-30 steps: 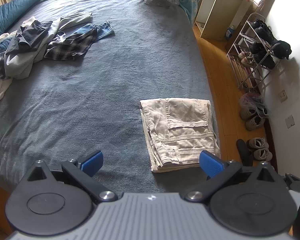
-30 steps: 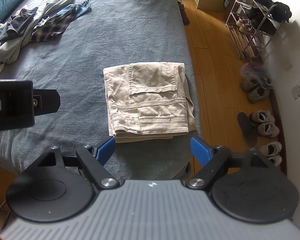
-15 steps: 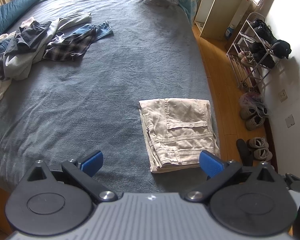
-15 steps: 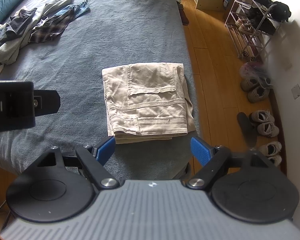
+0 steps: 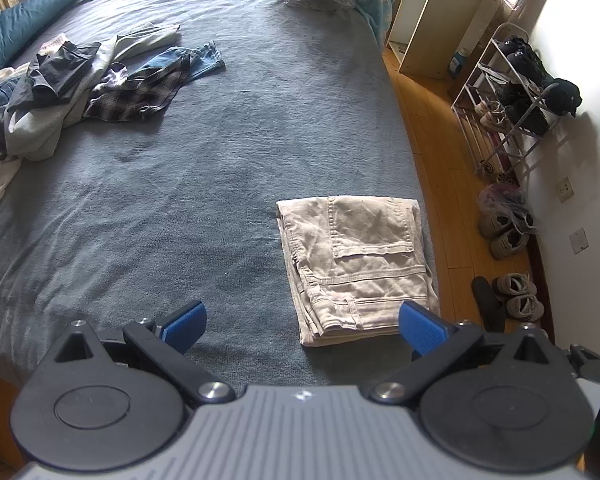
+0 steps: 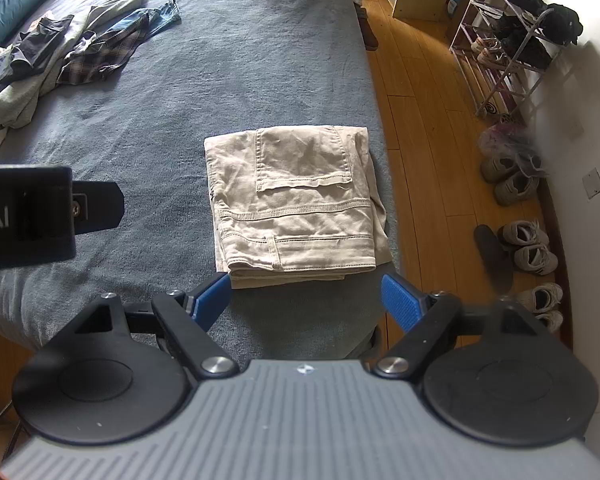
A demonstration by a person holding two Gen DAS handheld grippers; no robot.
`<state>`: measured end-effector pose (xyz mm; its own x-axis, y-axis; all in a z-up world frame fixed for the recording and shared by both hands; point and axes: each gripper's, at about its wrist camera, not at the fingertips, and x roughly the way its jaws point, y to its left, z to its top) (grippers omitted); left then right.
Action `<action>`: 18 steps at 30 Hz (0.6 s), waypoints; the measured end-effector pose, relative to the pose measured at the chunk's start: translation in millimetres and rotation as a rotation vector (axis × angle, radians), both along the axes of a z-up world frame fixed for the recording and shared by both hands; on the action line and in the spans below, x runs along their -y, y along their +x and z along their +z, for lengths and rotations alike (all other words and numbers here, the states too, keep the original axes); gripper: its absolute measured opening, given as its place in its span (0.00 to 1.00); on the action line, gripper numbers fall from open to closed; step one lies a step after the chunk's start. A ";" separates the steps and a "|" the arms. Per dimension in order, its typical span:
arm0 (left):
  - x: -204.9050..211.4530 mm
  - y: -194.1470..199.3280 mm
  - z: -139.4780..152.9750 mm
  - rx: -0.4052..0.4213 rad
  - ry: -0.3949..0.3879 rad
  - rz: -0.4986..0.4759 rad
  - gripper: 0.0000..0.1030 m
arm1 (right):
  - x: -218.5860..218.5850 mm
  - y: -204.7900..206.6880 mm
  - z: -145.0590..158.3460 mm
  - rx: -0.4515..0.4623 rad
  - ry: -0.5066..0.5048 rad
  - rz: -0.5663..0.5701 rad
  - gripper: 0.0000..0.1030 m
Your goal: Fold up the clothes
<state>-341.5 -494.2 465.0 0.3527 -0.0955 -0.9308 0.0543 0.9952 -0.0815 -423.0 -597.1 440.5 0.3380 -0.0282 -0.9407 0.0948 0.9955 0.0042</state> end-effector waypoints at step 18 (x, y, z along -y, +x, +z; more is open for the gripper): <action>-0.9 0.9 2.2 0.006 -0.002 0.002 1.00 | -1.0 2.9 1.0 0.001 -0.004 0.006 0.80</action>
<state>-340.5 -493.3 467.2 0.3588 -0.0969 -0.9284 0.0532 0.9951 -0.0834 -420.1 -596.2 441.4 0.3393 -0.0299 -0.9402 0.0889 0.9960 0.0004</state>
